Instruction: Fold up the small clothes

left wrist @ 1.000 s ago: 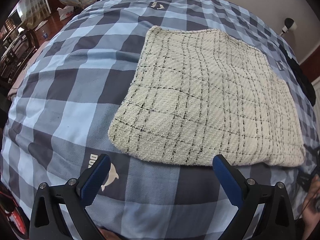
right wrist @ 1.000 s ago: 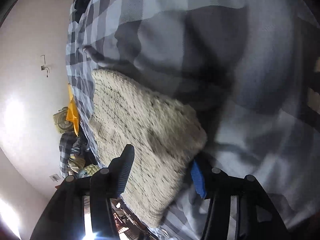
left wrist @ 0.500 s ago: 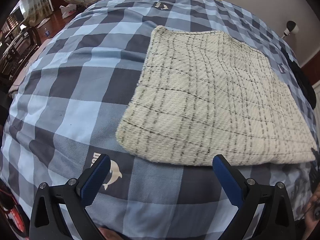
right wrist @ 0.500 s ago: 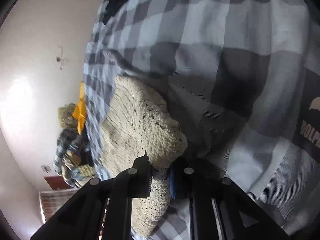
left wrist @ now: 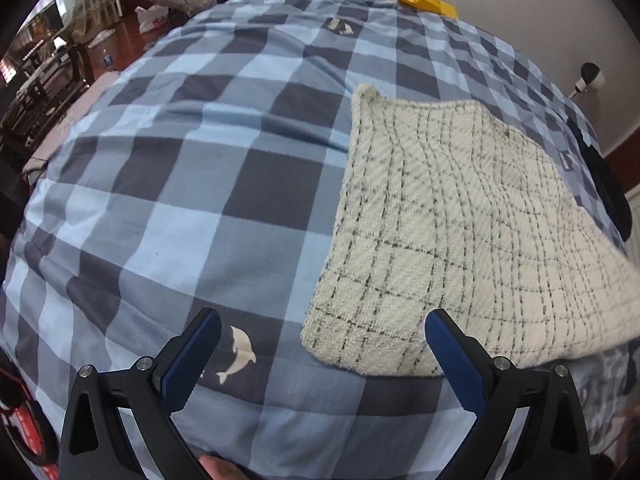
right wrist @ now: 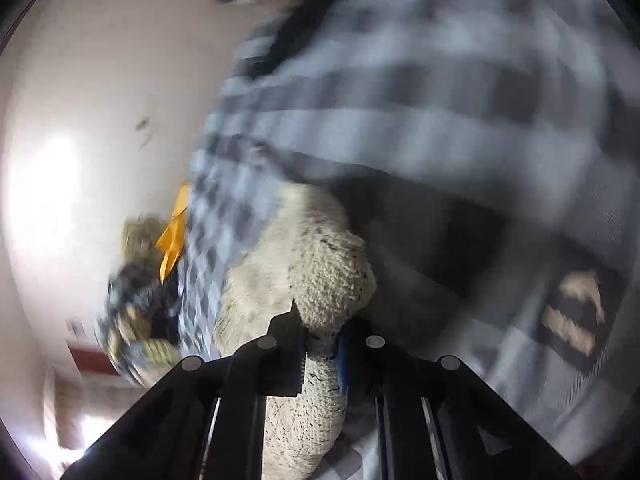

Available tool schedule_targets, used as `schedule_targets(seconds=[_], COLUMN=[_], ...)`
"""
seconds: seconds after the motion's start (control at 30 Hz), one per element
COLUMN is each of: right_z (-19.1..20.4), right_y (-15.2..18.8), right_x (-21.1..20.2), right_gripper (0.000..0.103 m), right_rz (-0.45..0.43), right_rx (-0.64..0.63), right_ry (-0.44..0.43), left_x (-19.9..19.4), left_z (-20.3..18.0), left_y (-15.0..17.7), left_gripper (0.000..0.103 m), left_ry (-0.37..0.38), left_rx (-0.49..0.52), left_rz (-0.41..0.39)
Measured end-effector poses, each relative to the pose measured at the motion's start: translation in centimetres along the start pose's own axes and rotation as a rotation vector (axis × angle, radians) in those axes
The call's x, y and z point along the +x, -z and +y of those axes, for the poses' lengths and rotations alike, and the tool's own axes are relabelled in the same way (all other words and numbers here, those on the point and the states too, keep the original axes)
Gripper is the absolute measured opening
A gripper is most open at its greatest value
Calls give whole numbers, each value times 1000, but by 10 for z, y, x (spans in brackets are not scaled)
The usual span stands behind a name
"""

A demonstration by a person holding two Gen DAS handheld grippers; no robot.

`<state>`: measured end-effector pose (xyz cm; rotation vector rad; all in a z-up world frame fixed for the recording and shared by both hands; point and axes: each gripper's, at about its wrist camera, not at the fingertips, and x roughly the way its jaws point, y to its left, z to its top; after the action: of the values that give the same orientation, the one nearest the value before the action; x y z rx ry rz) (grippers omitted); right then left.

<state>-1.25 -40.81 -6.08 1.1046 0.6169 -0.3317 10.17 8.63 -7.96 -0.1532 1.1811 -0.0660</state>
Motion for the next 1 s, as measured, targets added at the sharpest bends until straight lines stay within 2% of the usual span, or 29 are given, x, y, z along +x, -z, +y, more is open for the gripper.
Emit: schedule_targets(seconds=[0.1, 0.2, 0.27, 0.37, 0.4, 0.47, 0.53, 0.63, 0.7, 0.77, 0.8, 0.83, 0.93, 1.0], right_z=[67, 149, 202, 242, 249, 244, 223, 189, 189, 188, 188, 188, 177, 161], right_y=[11, 45, 90, 167, 207, 256, 308, 343, 337, 313, 296, 273, 220, 196], right_x=[0, 24, 52, 93, 112, 139, 170, 186, 171, 143, 127, 111, 93, 92], right_gripper=[8, 9, 9, 10, 10, 10, 18, 32, 37, 54, 67, 74, 86, 87], right_rz=[-1, 108, 237, 388, 448, 541, 665, 832, 872, 874, 842, 779, 603, 511], right_rx=[-171, -370, -511, -675, -748, -837, -924, -918, -916, -888, -877, -871, -860, -821], right_ry=[-36, -94, -141, -146, -124, -76, 5, 47, -16, -99, -135, -161, -113, -62], left_x=[-13, -27, -33, -42, -45, -52, -59, -63, -58, -52, -48, -44, -31, -23], left_z=[3, 15, 26, 50, 63, 82, 98, 108, 102, 88, 77, 67, 31, 10], left_y=[-3, -5, -7, -9, -9, -9, -8, -6, -9, -10, -12, -13, -16, -16], left_gripper=[103, 103, 103, 103, 103, 103, 103, 103, 103, 103, 103, 103, 103, 103], left_ry=[-13, -22, -25, -67, -94, -123, -139, -102, -76, -54, -41, -25, 63, 120], left_rx=[-4, -48, -92, -190, -244, -333, -417, -488, -456, -391, -343, -299, -147, -63], left_rz=[-46, -93, -110, -152, -174, -212, -258, -290, -269, -235, -214, -197, -130, -88])
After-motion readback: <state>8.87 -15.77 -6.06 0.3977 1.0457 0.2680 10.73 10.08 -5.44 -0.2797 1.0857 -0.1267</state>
